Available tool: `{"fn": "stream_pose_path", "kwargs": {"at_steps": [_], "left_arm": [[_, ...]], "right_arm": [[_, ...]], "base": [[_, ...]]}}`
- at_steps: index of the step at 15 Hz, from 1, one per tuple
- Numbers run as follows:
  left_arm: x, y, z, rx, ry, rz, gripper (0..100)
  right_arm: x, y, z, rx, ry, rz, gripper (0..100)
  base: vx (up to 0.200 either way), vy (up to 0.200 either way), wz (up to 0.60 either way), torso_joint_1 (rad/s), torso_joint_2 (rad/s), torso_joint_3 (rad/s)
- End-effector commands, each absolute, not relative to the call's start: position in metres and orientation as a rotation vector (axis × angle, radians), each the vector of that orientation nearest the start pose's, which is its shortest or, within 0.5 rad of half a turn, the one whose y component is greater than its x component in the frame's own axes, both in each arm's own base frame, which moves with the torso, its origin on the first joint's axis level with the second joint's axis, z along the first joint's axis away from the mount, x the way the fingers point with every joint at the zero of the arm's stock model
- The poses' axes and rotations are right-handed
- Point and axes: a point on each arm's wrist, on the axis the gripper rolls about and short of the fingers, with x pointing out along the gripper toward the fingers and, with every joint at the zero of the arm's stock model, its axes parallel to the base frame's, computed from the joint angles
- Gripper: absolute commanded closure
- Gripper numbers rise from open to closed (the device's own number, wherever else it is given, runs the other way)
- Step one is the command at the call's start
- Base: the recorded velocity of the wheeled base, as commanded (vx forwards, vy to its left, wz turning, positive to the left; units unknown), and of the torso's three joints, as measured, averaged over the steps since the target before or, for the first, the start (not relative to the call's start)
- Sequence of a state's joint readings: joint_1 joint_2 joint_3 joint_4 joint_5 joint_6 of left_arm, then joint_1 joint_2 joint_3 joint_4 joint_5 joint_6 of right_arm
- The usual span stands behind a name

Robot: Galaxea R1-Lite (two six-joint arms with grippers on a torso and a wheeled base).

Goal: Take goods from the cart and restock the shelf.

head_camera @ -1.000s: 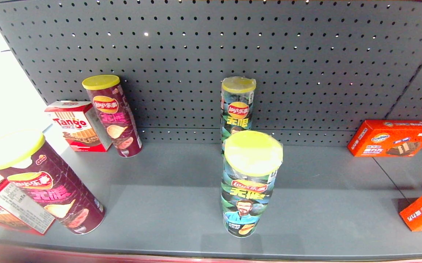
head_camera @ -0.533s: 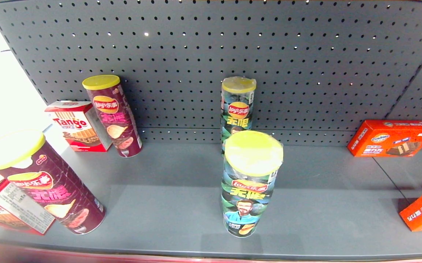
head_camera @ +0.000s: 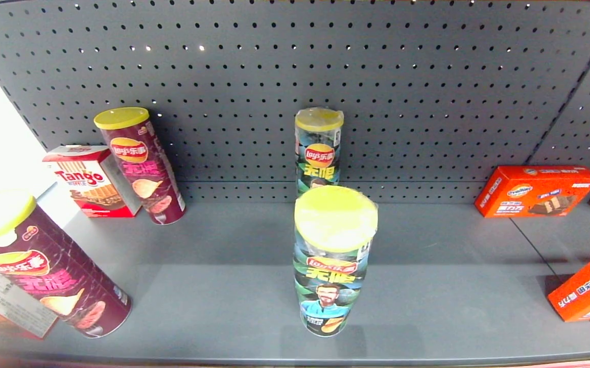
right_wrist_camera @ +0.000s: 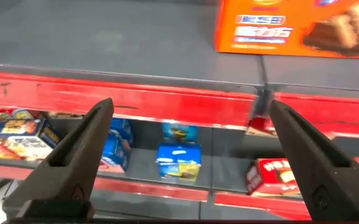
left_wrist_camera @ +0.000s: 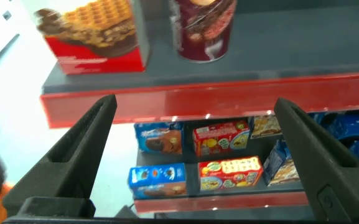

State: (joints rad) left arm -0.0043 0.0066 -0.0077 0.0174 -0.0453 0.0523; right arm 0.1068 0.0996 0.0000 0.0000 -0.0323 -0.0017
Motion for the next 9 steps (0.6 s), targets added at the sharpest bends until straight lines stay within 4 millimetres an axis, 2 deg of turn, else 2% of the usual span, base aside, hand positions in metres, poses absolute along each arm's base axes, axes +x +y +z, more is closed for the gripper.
{"fn": "stream_pose_path", "kwargs": {"at_steps": [1, 5, 8, 9], "left_arm": [[-0.0228, -0.0009, 0.0761, 0.052, 0.016, -0.050, 0], [-0.0229, -0.0009, 0.0762, 0.043, 0.013, -0.045, 0], [-0.0229, -0.0009, 0.0762, 0.044, 0.013, -0.045, 0], [-0.0229, -0.0009, 0.0762, 0.041, 0.013, -0.045, 0]], "right_arm": [[-0.0146, -0.0023, 0.0776, -0.009, 0.102, 0.075, 0], [-0.0146, -0.0023, 0.0775, -0.009, 0.106, 0.072, 0], [-0.0148, 0.0002, 0.0777, 0.000, 0.106, -0.096, 0], [-0.0155, 0.0002, 0.0772, 0.001, 0.098, -0.093, 0]], "base": [[0.000, 0.000, 0.00, 0.000, 0.00, 0.000], [0.000, 0.000, 0.00, 0.000, 0.00, 0.000], [0.000, 0.000, 0.00, 0.000, 0.00, 0.000], [0.000, 0.000, 0.00, 0.000, 0.00, 0.000]]}}
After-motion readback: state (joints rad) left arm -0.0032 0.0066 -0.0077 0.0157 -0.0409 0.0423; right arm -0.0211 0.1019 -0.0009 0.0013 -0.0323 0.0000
